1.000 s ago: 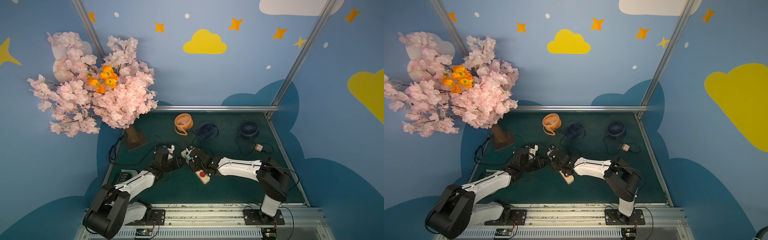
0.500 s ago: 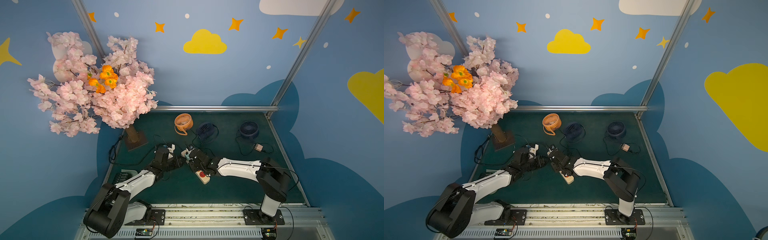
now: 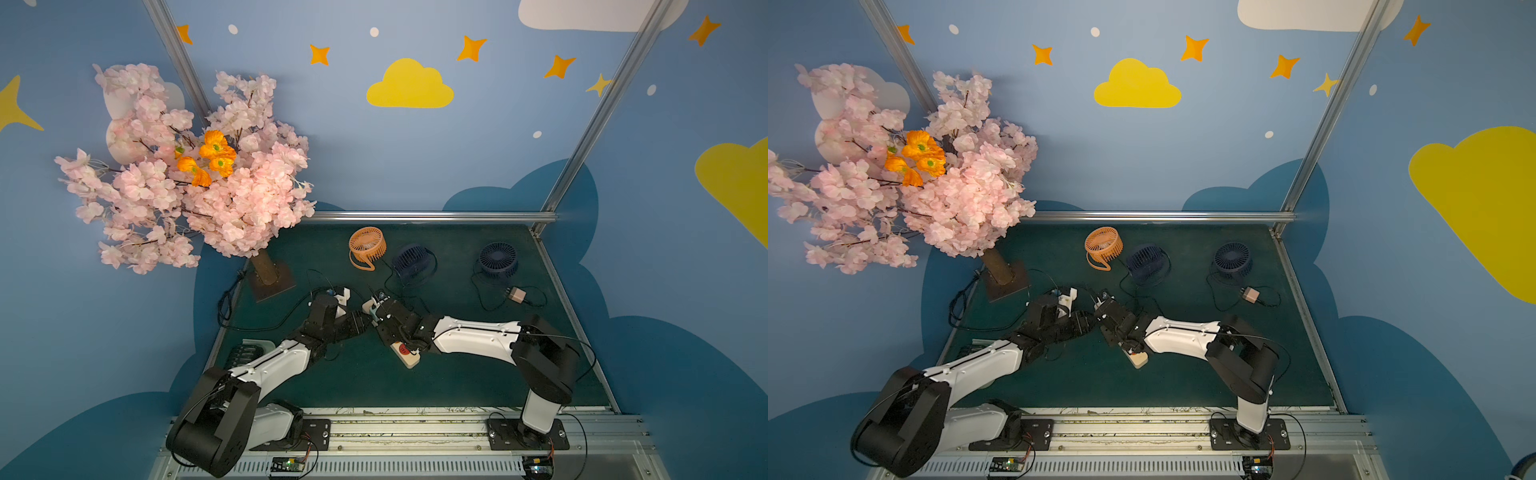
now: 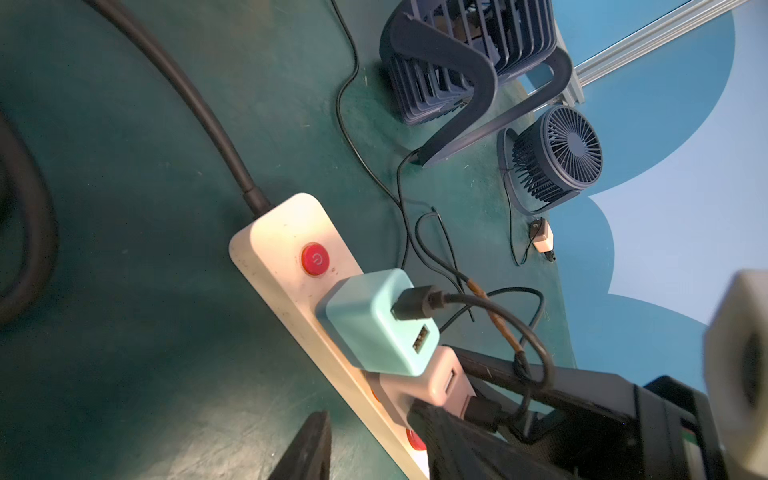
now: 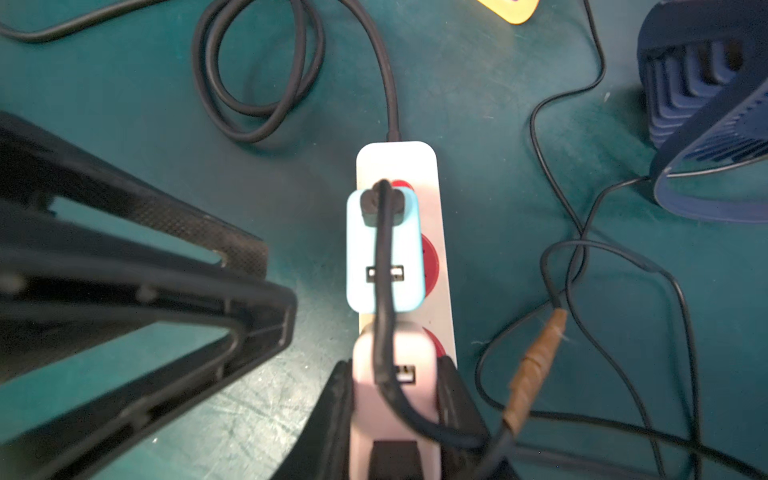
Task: Plug the desk fan into the power strip
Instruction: Insert the plug into the socket.
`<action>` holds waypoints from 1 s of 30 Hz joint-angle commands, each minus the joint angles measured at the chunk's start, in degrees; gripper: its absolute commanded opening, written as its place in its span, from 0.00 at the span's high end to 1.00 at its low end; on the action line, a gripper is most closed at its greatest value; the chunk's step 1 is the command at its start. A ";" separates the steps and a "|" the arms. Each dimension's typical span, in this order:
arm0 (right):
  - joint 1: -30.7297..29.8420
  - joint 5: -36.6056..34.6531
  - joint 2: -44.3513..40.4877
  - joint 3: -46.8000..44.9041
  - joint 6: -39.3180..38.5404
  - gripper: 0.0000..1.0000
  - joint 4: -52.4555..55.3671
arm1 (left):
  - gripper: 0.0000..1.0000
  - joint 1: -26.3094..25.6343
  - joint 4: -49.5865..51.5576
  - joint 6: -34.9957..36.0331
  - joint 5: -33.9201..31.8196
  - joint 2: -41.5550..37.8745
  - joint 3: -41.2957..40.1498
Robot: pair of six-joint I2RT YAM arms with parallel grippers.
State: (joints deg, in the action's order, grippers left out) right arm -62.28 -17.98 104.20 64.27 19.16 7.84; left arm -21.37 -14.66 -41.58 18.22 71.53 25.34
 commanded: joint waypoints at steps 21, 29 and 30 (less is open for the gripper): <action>1.53 0.84 -17.74 -2.34 2.42 0.12 17.83 | 0.53 0.21 5.91 7.28 -2.20 -6.83 0.67; 11.73 -9.69 -32.58 -12.10 8.07 0.08 14.48 | 0.45 0.19 6.77 14.06 0.25 -10.52 2.07; 14.00 -9.78 -34.43 -12.85 7.79 0.08 14.27 | 0.44 0.18 7.54 15.35 0.53 -11.16 2.66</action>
State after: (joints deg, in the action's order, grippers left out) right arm -52.51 -23.05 73.82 53.01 24.21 24.03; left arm -21.37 -8.64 -31.11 17.17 62.17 25.61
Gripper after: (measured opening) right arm 0.916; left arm 0.555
